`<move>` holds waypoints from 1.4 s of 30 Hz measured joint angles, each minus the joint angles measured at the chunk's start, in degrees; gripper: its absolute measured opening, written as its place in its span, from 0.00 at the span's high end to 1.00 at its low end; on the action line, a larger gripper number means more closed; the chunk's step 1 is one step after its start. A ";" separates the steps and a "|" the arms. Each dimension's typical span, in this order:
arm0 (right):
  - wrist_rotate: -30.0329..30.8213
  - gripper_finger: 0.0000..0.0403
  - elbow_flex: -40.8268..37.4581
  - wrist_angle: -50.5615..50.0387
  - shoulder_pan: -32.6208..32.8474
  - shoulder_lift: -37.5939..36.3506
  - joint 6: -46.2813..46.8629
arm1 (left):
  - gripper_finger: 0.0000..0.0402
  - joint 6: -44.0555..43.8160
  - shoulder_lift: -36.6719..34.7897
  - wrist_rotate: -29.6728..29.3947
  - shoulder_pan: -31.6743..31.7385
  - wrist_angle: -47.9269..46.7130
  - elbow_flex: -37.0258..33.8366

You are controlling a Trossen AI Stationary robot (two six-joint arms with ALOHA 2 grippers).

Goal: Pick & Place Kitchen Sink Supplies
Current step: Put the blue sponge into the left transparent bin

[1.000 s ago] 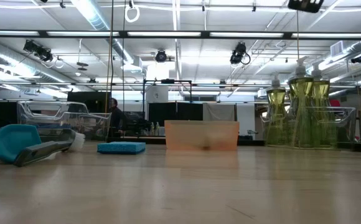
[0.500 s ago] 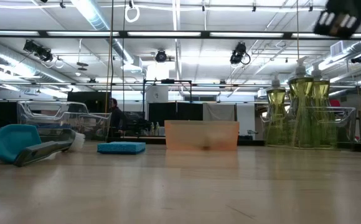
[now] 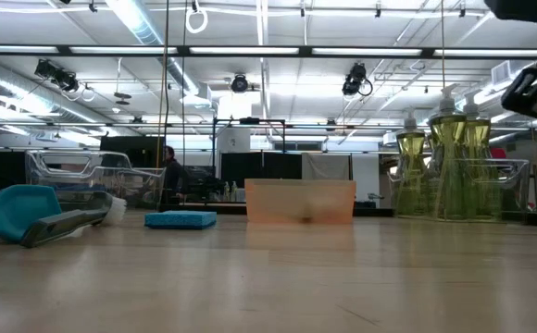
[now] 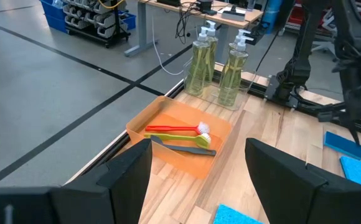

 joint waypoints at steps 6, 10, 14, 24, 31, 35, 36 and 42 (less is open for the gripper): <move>4.79 0.57 -0.35 3.23 3.62 0.00 -3.48 | 0.34 -0.01 0.00 0.00 0.00 0.00 0.00; 9.67 0.49 -0.34 4.98 5.80 0.03 -6.33 | 0.34 -0.01 0.00 0.00 0.00 0.00 0.00; 12.43 0.42 -0.35 6.40 6.95 1.47 -8.40 | 0.34 -0.05 0.00 0.00 0.00 0.00 0.00; 13.20 0.36 -0.35 14.80 7.80 10.08 -13.76 | 0.34 -1.45 0.00 -0.02 0.00 0.00 0.00; 13.20 0.36 -0.35 17.18 7.78 16.33 -16.05 | 0.34 -1.47 0.00 -0.02 0.00 -0.02 0.00; 13.23 0.36 -0.35 17.44 7.78 19.16 -19.34 | 0.34 -1.48 0.00 -0.63 -0.02 -0.02 0.00; 13.27 0.36 -0.35 17.84 7.75 19.72 -20.37 | 0.34 -1.47 0.00 -0.96 0.00 -0.02 0.00; 16.05 0.38 -0.34 23.93 7.69 23.43 -22.66 | 0.34 -1.49 0.00 -1.09 -0.02 -0.02 0.00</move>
